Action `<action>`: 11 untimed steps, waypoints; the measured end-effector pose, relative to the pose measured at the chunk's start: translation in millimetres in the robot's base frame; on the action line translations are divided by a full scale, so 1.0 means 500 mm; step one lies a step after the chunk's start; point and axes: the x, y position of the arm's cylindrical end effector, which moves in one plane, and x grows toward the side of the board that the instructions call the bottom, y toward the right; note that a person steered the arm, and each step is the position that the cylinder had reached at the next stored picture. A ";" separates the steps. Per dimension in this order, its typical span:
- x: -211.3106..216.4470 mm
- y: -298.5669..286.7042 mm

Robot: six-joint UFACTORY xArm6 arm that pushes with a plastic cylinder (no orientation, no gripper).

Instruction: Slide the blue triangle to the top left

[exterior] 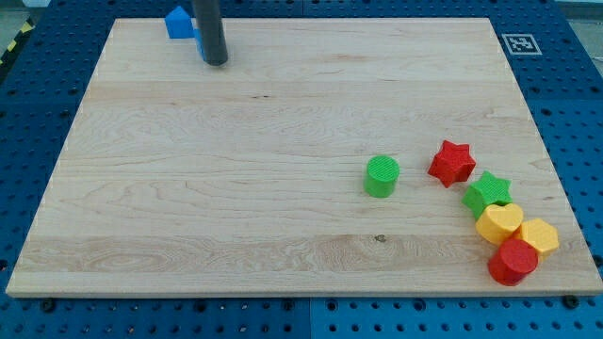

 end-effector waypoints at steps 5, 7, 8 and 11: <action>-0.001 0.066; -0.037 0.065; -0.041 0.064; -0.040 -0.060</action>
